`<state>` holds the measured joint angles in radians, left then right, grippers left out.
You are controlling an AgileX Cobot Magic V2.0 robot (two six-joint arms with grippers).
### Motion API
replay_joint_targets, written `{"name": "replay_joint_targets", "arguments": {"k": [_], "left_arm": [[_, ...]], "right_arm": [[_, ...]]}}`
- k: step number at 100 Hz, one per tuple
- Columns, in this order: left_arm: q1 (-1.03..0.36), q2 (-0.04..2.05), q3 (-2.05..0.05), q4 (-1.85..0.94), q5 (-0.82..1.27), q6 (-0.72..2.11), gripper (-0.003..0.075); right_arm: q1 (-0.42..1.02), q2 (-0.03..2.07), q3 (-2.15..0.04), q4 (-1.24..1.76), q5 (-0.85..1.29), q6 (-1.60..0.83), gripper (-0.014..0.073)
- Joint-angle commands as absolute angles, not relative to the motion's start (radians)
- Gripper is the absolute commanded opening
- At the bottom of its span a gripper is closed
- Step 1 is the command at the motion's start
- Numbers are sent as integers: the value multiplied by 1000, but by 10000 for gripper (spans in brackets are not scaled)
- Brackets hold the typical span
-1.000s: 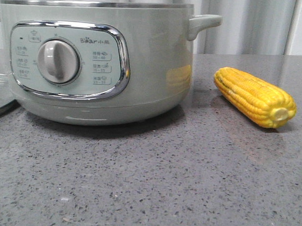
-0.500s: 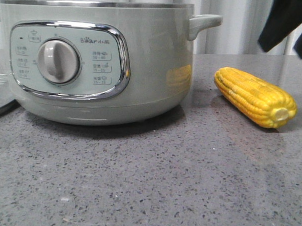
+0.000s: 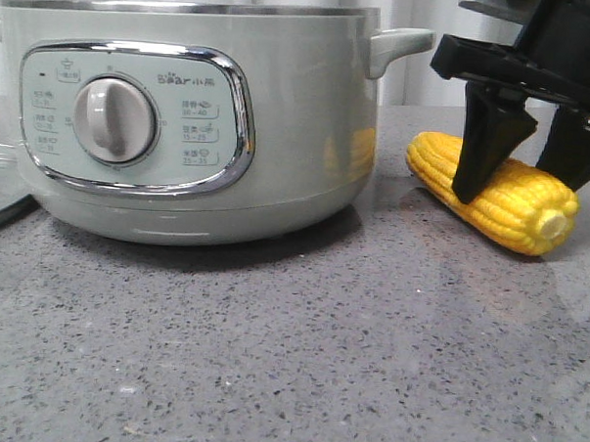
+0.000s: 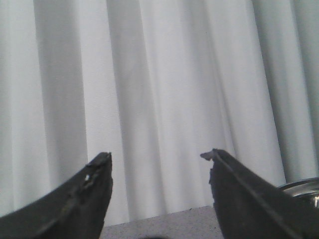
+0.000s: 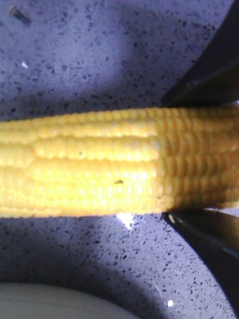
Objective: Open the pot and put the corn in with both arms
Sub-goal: 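Lower the right gripper onto the yellow corn cob and grasp it, then lift the corn with the right gripper and drop it into the pot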
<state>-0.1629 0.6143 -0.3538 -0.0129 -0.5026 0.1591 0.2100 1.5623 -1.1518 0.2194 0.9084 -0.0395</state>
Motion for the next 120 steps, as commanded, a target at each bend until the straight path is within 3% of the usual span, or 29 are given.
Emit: {"name": "replay_joint_targets", "arguments": {"k": [1,10,29,43,88,120], "left_arm": [[-170,614,-382,-11,-578,158,389],[-170,614,-382,-11,-578,157,389],[-170,614,-382,-11,-578,157,389],[-170,614,-382,-11,-567,157,389],[-170,614,-382,-11,-550,157,389],[-170,614,-382,-11,-550,157,389]], "right_arm": [[208,1537,-1180,203,923,-47,328],[208,1537,-1180,203,925,-47,294],[208,1532,-1180,195,932,-47,70],[206,1498,-1180,164,937,-47,-13],[192,1282,-1380,75,1003,-47,-16],[299,1306,-1530,285,908,-55,-16]]}}
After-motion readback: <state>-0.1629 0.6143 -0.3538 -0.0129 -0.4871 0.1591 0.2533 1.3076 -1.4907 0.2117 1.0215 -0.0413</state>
